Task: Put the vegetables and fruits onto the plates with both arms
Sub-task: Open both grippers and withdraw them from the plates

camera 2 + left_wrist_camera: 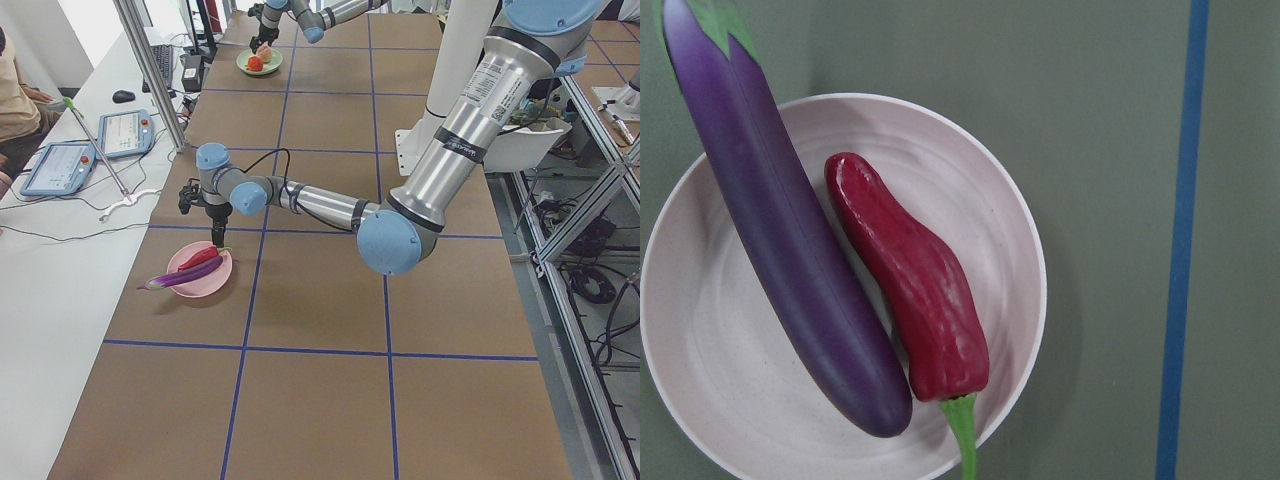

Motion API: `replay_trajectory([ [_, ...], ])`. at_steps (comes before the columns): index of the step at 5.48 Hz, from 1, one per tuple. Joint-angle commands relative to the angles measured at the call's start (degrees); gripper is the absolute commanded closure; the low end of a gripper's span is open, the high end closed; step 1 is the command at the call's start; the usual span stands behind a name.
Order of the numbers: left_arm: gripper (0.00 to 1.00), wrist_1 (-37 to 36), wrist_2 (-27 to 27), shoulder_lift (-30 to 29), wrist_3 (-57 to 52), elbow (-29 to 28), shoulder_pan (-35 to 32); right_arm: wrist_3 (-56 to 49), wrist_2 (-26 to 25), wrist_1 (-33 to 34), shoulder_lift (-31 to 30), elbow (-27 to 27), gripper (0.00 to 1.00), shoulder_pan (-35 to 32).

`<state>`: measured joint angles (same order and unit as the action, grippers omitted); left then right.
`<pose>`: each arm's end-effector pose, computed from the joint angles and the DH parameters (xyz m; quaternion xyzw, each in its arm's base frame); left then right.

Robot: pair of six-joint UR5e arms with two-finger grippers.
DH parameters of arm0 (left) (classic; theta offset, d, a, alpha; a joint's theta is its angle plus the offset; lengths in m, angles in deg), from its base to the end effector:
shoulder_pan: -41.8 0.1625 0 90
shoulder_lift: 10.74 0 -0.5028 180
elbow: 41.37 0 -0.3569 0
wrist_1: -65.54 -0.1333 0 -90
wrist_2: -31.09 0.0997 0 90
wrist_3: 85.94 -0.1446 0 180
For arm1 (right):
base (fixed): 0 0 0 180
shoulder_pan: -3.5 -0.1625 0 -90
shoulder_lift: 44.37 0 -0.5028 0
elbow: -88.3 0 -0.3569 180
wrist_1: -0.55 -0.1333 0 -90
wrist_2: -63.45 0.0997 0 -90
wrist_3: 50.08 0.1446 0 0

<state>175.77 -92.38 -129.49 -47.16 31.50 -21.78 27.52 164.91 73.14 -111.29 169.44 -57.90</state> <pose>0.2812 -0.6863 0.5813 0.0722 0.3748 -0.0206 0.9240 -0.2444 -0.6666 0.6058 0.0860 -0.2745 0.3722 0.8824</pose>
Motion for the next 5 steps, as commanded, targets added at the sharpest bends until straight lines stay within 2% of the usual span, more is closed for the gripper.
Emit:
replay_trajectory([
  [1,0.0,-0.3,-2.6,3.9,-12.1,3.5,-0.8,-18.7,6.8,0.3,-2.2,1.7,0.0,-3.3],
  [2,0.0,-1.8,-3.6,4.0,-12.5,5.1,-0.9,-32.8,14.7,0.2,-4.4,1.7,0.0,-7.5],
  [3,0.0,-5.5,-5.2,7.4,-13.5,9.8,-1.8,-43.5,19.4,0.2,-7.2,1.8,0.0,-11.2],
  [4,0.0,-8.1,-5.1,11.7,-18.9,13.6,-3.2,-52.3,24.6,0.2,-11.4,2.4,0.0,-14.3],
  [5,0.0,-8.5,-5.1,15.0,-19.8,15.9,-3.9,-56.0,28.6,0.2,-17.0,6.5,0.0,-16.1],
])
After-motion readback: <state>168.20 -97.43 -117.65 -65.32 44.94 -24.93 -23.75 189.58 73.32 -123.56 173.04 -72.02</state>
